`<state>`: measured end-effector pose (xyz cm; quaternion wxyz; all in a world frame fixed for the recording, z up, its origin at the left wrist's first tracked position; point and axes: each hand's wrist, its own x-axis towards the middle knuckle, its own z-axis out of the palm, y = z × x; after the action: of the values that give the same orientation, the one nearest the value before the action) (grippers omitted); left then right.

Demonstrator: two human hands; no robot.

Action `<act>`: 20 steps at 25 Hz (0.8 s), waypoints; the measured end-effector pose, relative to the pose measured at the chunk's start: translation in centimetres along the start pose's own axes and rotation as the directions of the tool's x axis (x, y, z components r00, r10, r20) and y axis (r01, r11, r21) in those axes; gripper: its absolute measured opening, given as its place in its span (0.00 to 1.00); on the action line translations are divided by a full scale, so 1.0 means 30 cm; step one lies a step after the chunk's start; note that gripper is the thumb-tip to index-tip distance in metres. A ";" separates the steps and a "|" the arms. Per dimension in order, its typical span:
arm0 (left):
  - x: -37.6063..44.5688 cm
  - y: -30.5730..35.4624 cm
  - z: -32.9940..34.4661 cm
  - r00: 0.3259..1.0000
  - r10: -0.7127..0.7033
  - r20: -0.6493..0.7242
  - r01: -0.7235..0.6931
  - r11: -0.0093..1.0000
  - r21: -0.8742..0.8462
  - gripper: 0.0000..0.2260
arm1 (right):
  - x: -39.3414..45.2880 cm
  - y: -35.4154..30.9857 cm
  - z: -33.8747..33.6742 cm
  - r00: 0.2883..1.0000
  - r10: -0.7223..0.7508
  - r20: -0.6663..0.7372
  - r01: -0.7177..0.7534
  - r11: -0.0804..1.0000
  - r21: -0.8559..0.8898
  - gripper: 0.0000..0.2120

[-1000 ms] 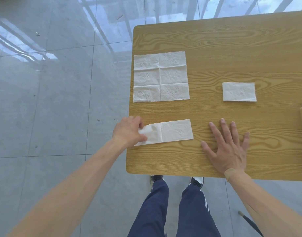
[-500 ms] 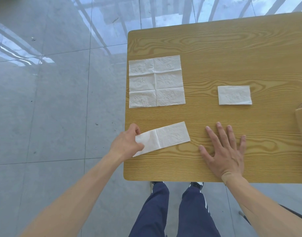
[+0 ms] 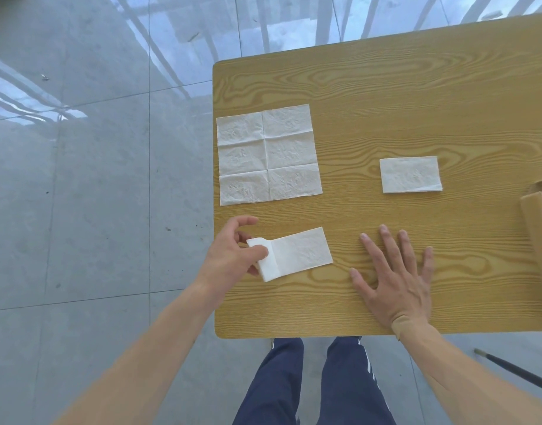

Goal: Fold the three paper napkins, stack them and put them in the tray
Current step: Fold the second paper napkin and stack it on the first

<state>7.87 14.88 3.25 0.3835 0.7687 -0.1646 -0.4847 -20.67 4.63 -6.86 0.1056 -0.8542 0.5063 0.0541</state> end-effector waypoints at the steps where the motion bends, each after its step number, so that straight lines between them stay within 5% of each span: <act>1: 0.006 0.008 0.028 1.000 -0.002 0.010 0.002 1.000 0.001 0.21 | -0.001 0.000 0.002 1.000 -0.001 -0.003 0.001 1.000 -0.002 0.34; 10: 0.085 0.034 0.279 0.996 -0.047 0.082 0.042 0.997 0.060 0.24 | 0.003 0.005 0.015 0.999 -0.013 -0.032 0.012 1.000 -0.015 0.34; 20: 0.080 -0.014 0.311 0.998 0.038 0.046 -0.045 0.989 0.142 0.26 | 0.005 0.007 0.023 0.999 -0.018 -0.042 0.017 0.999 -0.028 0.34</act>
<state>0.83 9.66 -0.75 0.3337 0.7801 -0.2231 -0.4799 -20.77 4.57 -7.59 0.0835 -0.8608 0.5002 0.0422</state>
